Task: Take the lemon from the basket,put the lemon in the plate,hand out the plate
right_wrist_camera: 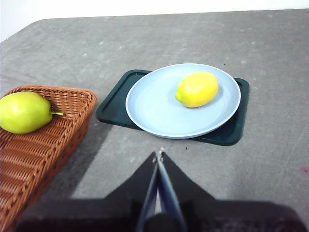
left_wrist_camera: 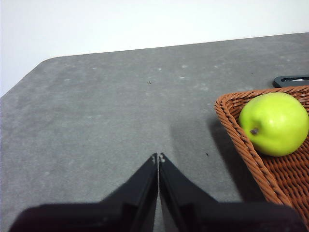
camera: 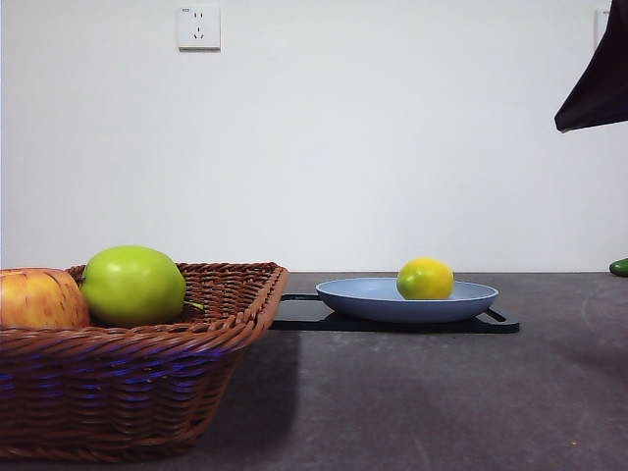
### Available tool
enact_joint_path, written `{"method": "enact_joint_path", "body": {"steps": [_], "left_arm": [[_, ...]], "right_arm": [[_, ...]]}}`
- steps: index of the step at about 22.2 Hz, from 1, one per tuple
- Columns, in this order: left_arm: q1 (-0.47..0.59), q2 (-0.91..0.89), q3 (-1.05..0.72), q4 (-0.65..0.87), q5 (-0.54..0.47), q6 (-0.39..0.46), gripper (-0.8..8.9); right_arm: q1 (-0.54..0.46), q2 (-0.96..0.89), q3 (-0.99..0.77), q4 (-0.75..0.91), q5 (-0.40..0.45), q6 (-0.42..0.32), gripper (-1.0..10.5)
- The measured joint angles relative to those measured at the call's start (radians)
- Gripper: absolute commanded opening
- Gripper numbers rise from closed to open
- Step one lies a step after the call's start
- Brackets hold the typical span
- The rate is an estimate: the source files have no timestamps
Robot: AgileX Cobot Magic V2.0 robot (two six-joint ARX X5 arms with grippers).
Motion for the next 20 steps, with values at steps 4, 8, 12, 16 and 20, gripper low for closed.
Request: {"method": "enact_joint_path", "body": {"steps": [4, 8, 12, 16, 20], "left_arm": [[0.0, 0.0, 0.0, 0.0, 0.0, 0.0, 0.08], [0.0, 0.0, 0.0, 0.0, 0.0, 0.0, 0.08], [0.0, 0.0, 0.0, 0.0, 0.0, 0.0, 0.08], [0.0, 0.0, 0.0, 0.0, 0.0, 0.0, 0.08], [0.0, 0.0, 0.0, 0.0, 0.0, 0.0, 0.08]], "right_arm": [[-0.099, -0.182, -0.029, -0.066, 0.018, -0.11, 0.0], [-0.317, -0.362, -0.217, -0.072, -0.076, -0.149, 0.0], [-0.496, -0.5, -0.319, -0.069, -0.307, -0.163, 0.0], [-0.572, -0.56, -0.365, -0.064, -0.366, -0.167, 0.0], [-0.6, -0.575, -0.381, -0.024, -0.371, -0.182, 0.0]]}}
